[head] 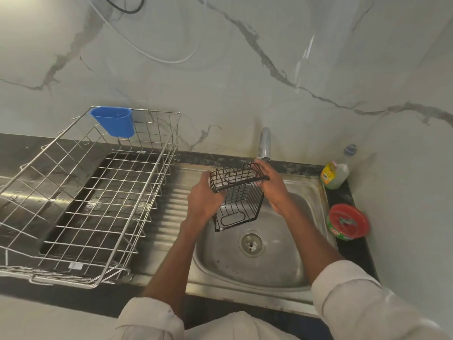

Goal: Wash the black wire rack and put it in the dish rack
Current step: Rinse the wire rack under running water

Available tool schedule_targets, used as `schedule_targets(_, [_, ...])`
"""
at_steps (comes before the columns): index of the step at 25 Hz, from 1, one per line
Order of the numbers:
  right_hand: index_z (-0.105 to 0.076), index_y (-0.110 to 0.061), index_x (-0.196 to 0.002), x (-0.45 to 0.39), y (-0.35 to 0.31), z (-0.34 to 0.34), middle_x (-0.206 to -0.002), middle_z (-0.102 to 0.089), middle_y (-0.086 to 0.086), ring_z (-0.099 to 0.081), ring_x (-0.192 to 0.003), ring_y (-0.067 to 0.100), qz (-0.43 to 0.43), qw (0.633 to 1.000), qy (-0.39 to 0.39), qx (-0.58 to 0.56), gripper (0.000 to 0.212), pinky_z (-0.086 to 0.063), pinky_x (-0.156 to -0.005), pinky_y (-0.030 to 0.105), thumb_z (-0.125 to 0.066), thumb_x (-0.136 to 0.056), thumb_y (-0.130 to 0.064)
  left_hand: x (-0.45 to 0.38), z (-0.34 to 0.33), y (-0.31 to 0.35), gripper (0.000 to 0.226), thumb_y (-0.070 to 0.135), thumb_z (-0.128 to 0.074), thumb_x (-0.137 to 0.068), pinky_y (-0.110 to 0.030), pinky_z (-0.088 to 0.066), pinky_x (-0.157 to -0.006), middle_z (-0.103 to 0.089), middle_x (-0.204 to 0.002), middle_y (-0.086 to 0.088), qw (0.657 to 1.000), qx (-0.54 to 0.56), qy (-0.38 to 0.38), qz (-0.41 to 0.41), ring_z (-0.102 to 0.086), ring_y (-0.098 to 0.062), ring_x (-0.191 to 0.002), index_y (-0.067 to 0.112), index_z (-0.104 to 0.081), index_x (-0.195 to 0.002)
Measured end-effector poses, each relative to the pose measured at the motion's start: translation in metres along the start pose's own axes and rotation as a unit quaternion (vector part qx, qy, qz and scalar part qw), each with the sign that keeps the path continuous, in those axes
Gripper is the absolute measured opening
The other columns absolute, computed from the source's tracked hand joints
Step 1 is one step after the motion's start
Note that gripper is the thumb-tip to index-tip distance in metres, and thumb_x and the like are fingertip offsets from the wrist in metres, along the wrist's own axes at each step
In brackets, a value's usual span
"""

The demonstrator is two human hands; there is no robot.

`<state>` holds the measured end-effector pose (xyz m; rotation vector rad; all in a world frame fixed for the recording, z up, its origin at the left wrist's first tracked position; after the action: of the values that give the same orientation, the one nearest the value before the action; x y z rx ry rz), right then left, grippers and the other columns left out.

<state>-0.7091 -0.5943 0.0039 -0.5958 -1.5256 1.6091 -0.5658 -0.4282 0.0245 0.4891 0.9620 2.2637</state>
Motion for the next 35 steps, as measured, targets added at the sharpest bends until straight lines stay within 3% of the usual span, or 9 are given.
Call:
schedule_targets(4, [-0.058,-0.021,-0.139,-0.017,-0.004,0.0,-0.146,-0.054,-0.003,-0.063,-0.113,0.013,0.003,0.999,0.041,0.031,0.066,-0.055,-0.1,0.044,-0.049,-0.09,0.022,0.002,0.001,0.0,0.075,0.038,-0.08,-0.079,-0.047,-0.061,-0.087,-0.073,-0.104,0.004,1.0,0.02,-0.008,0.013,-0.072,-0.018,-0.083,0.026,-0.047,-0.144])
schedule_targets(7, [-0.061,-0.016,-0.134,-0.032,-0.005,-0.001,-0.132,-0.06,-0.006,-0.065,-0.107,0.009,0.004,0.997,0.046,0.067,0.057,-0.06,-0.087,0.027,-0.054,-0.09,0.02,0.004,-0.002,0.002,0.081,0.042,-0.082,-0.073,-0.05,-0.063,-0.084,-0.071,-0.107,0.002,0.999,0.038,-0.018,0.032,-0.072,-0.02,-0.084,0.025,-0.044,-0.143])
schedule_targets(10, [-0.068,-0.018,-0.124,-0.041,-0.006,-0.001,-0.128,-0.067,-0.003,-0.066,-0.115,0.015,0.022,0.989,0.05,0.134,0.048,-0.053,-0.071,0.01,-0.064,-0.088,0.014,0.003,-0.006,0.002,0.078,0.038,-0.082,-0.076,-0.044,-0.063,-0.076,-0.068,-0.096,0.005,0.997,0.046,-0.02,0.053,-0.07,-0.018,-0.079,0.022,-0.041,-0.14])
schedule_targets(14, [-0.075,-0.026,-0.114,-0.041,-0.009,-0.001,-0.111,-0.075,-0.006,-0.071,-0.094,0.014,0.03,0.942,0.112,0.316,0.035,-0.056,-0.076,0.027,-0.087,-0.081,-0.019,0.0,-0.015,0.002,0.06,0.02,-0.076,-0.087,-0.04,-0.053,-0.074,-0.061,-0.1,0.0,0.996,0.029,-0.018,0.082,-0.062,-0.016,-0.085,0.009,-0.04,-0.133])
schedule_targets(18, [-0.076,-0.02,-0.116,-0.047,0.0,-0.001,-0.116,-0.074,0.003,-0.071,-0.097,0.015,0.037,0.958,0.072,0.275,0.04,-0.059,-0.086,0.028,-0.086,-0.08,-0.006,0.003,-0.022,0.004,0.058,0.013,-0.07,-0.082,-0.05,-0.055,-0.095,-0.049,-0.124,-0.008,0.997,0.015,-0.01,0.077,-0.055,-0.025,-0.103,0.011,-0.037,-0.131])
schedule_targets(21, [-0.077,-0.018,-0.11,-0.047,0.004,0.008,-0.105,-0.076,0.001,-0.071,-0.097,0.014,0.008,0.979,0.04,0.2,0.035,-0.061,-0.091,0.034,-0.076,-0.084,0.006,0.0,-0.026,0.005,0.078,0.02,-0.066,-0.079,-0.052,-0.057,-0.092,-0.056,-0.122,-0.004,0.997,0.036,-0.028,0.058,-0.061,-0.025,-0.103,0.02,-0.03,-0.148])
schedule_targets(27, [-0.077,-0.014,-0.104,-0.039,0.003,0.019,-0.095,-0.077,-0.001,-0.074,-0.097,0.016,-0.002,0.991,0.056,0.125,0.032,-0.06,-0.079,0.023,-0.065,-0.089,0.012,0.002,-0.027,0.017,0.079,0.041,-0.072,-0.085,-0.056,-0.055,-0.098,-0.058,-0.131,-0.007,0.998,0.024,-0.029,0.047,-0.062,-0.034,-0.113,0.022,-0.031,-0.151])
schedule_targets(31, [-0.077,-0.022,-0.094,-0.026,0.017,0.028,-0.094,-0.078,-0.003,-0.074,-0.096,0.013,-0.013,0.988,0.091,0.124,0.031,-0.06,-0.091,0.042,-0.07,-0.087,0.007,0.003,-0.03,0.021,0.081,0.036,-0.077,-0.085,-0.05,-0.053,-0.099,-0.058,-0.134,-0.009,0.999,-0.009,-0.038,0.012,-0.062,-0.034,-0.115,0.02,-0.035,-0.151])
schedule_targets(35, [-0.075,-0.032,-0.086,-0.017,0.021,0.035,-0.09,-0.078,-0.007,-0.074,-0.095,0.012,-0.006,0.985,0.115,0.127,0.04,-0.061,-0.091,0.044,-0.071,-0.085,0.008,0.007,-0.029,0.023,0.083,0.036,-0.079,-0.083,-0.049,-0.053,-0.1,-0.06,-0.135,-0.007,0.999,-0.016,-0.044,-0.001,-0.063,-0.033,-0.115,0.02,-0.036,-0.151])
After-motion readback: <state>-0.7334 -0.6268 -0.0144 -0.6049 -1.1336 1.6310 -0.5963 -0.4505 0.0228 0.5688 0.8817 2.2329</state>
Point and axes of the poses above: each hand's wrist, its own x-axis away from the middle knuckle, its own z-axis out of the back of the hand, y = z × x, the point moved 3 cm from there along -x, towards the middle knuckle
